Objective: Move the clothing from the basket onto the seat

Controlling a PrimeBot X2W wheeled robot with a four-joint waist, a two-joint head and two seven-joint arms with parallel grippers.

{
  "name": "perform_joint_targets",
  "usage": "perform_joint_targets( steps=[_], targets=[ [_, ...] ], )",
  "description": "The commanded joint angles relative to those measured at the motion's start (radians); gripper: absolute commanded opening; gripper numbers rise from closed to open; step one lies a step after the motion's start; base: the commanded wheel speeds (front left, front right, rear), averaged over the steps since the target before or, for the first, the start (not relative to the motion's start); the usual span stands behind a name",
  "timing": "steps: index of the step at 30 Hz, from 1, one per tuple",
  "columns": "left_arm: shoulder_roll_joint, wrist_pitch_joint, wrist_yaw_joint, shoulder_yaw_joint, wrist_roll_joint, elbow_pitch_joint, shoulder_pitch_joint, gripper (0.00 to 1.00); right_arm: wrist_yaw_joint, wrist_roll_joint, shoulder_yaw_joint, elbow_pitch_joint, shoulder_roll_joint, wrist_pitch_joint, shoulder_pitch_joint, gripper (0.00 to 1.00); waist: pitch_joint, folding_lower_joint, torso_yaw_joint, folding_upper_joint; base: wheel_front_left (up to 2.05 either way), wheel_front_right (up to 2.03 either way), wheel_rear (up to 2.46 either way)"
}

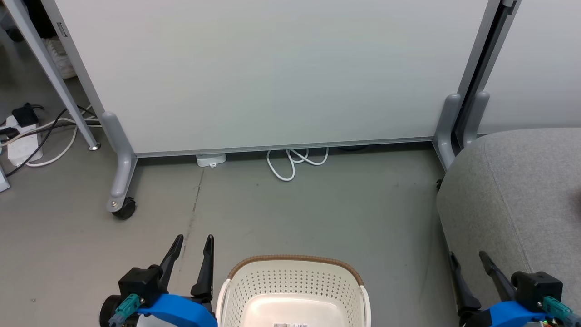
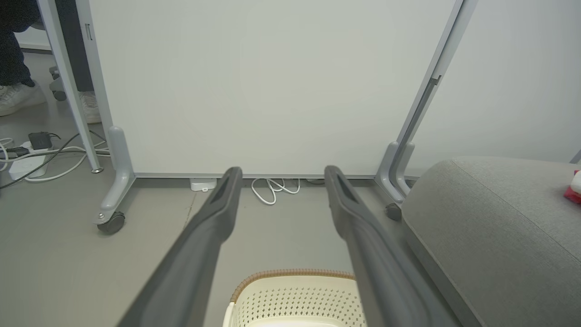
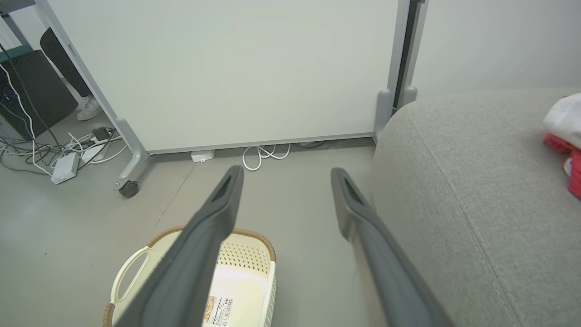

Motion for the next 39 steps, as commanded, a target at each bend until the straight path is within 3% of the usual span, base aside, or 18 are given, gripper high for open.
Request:
perform_joint_targets(
  steps=[1, 9, 10, 22, 39],
  targets=[
    [0.006, -0.003, -0.001, -0.003, -0.005, 0.0, -0.011, 1.0, 0.0, 0.009, 0.0, 0.003, 0.001, -0.008, 0.004, 1.0, 0.0, -0.0001, 0.001, 0.0, 0.0, 0.0, 0.0],
    [0.004, -0.003, -0.001, 0.002, -0.007, 0.0, -0.003, 1.0, 0.0, 0.015, 0.0, 0.01, 0.001, -0.009, 0.001, 1.0, -0.002, -0.0001, 0.0, 0.0, 0.0, 0.0, 0.0],
    [0.0, 0.0, 0.0, 0.002, -0.004, 0.001, 0.0, 0.0, 0.0, 0.009, 0.001, 0.01, 0.0, -0.007, -0.001, 0.0, -0.002, 0.0, 0.0, 0.0, 0.0, 0.0, 0.0],
    [-0.015, 0.008, 0.0, 0.001, -0.01, 0.099, 0.109, 0.0, 0.0, 0.01, 0.003, 0.123, 0.013, -0.005, 0.016, 0.0, -0.003, 0.0, 0.0, 0.0, 0.0, 0.0, 0.0],
    [-0.029, 0.088, 0.0, 0.081, -0.276, 0.035, 0.083, 0.0, 0.0, 0.322, -0.006, 0.113, 0.01, 0.029, -0.026, 0.0, 0.003, 0.0, -0.013, 0.0, 0.0, 0.0, 0.0]
  ],
)
